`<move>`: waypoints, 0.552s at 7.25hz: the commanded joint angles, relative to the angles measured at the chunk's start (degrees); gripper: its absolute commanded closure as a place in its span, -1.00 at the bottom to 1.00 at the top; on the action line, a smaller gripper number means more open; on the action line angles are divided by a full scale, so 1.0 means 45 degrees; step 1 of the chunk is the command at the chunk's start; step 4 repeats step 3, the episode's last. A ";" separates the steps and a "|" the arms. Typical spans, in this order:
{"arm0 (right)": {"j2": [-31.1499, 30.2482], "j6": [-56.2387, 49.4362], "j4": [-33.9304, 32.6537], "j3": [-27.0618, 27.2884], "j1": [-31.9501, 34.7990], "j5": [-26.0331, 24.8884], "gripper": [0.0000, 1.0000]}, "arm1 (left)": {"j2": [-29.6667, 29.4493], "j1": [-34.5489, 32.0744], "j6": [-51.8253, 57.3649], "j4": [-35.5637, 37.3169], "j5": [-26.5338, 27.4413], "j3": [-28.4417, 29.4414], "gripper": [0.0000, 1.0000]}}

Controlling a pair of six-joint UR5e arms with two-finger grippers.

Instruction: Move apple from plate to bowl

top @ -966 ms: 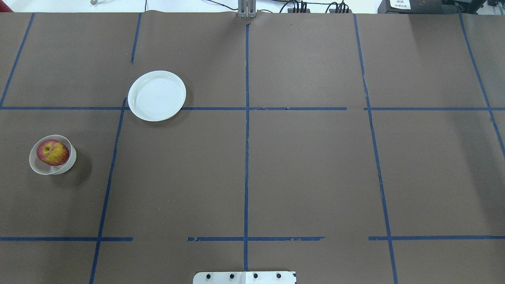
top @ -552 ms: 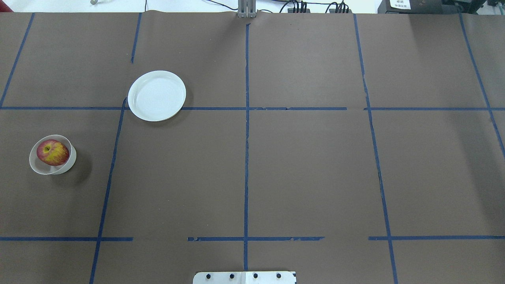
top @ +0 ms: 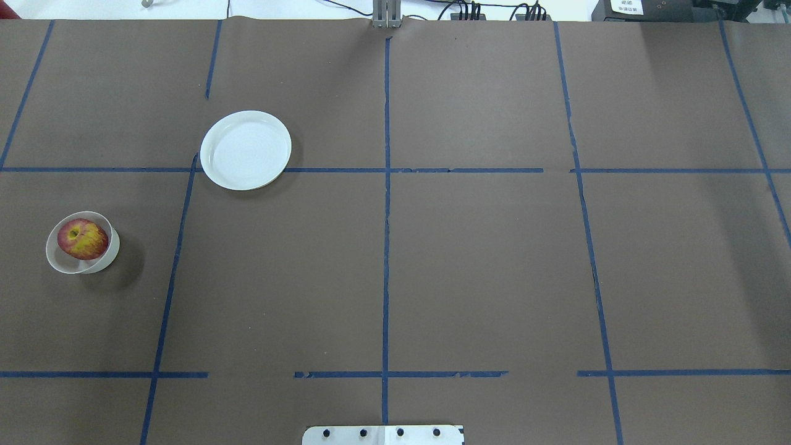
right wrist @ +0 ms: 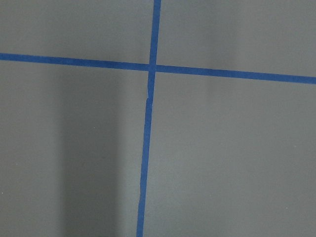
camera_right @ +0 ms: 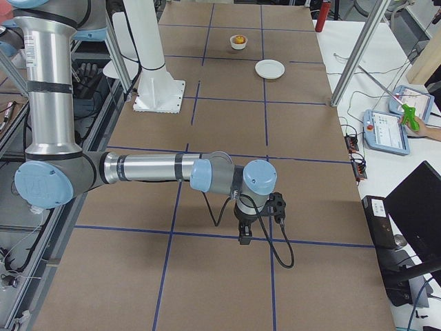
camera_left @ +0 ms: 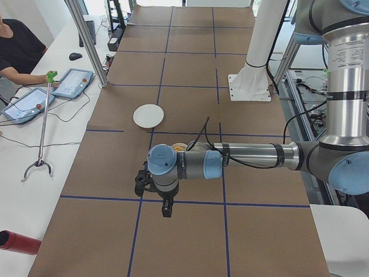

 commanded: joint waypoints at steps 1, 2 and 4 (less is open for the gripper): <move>-0.0011 0.0000 -0.0013 0.0000 0.0000 0.0000 -1.00 | -0.0009 -0.0034 0.0000 0.0000 0.0000 0.0000 -1.00; -0.0011 0.0000 0.0006 0.0000 0.0000 0.0000 -1.00 | -0.0009 -0.0034 0.0000 0.0000 0.0000 0.0000 -1.00; 0.0008 0.0000 0.0006 0.0000 0.0000 0.0000 -1.00 | -0.0009 -0.0092 0.0000 0.0000 0.0000 0.0000 -1.00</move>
